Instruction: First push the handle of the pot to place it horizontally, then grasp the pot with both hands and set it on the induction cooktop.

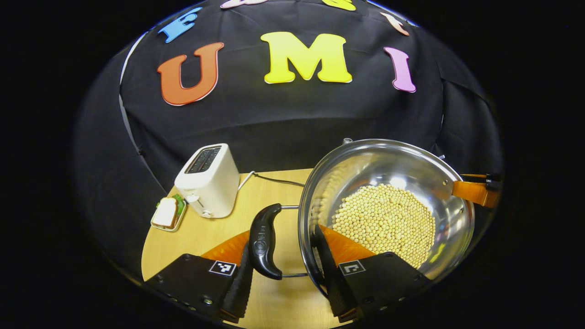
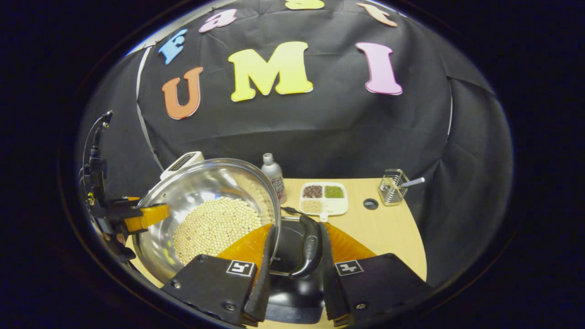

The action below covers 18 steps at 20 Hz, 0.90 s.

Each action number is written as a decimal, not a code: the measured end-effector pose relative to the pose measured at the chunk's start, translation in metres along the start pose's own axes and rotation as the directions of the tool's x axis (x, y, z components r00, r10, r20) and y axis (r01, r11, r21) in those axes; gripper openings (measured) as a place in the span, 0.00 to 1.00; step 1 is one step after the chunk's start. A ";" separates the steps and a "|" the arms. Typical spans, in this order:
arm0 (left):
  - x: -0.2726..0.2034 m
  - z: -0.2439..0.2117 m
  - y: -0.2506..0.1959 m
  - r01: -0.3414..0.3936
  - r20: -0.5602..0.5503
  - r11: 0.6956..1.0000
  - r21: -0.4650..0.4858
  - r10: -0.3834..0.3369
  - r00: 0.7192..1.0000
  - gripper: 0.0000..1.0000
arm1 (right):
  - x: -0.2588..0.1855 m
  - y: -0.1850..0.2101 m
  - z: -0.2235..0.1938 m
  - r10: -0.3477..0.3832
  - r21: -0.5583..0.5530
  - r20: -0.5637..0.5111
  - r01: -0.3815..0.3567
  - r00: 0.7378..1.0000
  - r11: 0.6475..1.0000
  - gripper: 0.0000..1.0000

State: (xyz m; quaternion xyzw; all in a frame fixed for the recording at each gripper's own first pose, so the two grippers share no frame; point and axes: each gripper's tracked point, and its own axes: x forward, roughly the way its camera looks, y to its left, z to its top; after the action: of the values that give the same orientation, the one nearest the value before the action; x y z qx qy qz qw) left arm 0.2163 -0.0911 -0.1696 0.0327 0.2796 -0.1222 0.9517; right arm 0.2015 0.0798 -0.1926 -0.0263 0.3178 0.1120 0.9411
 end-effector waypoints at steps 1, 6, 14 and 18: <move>0.006 -0.001 -0.010 0.008 0.004 1.000 0.000 -0.008 1.000 0.66 | 0.002 -0.010 -0.002 -0.009 0.003 0.003 0.009 1.000 1.000 0.48; 0.038 -0.018 -0.036 0.024 -0.026 1.000 -0.008 -0.024 0.999 0.66 | 0.023 -0.040 -0.018 -0.031 0.015 -0.017 0.032 0.999 0.999 0.51; 0.072 -0.042 -0.052 0.047 -0.050 0.999 -0.022 -0.048 0.998 0.66 | 0.046 -0.059 -0.044 -0.050 0.047 -0.030 0.052 0.998 0.998 0.48; 0.085 -0.053 -0.059 0.050 -0.059 0.998 -0.026 -0.051 0.997 0.66 | 0.057 -0.064 -0.062 -0.059 0.062 -0.035 0.061 0.998 0.996 0.48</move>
State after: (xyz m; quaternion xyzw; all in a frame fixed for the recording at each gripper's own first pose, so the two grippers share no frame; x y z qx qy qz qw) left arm 0.2424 -0.1591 -0.2600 0.0178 0.3100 -0.1417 0.9400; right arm 0.2235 0.0207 -0.2781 -0.0077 0.3358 0.0732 0.9391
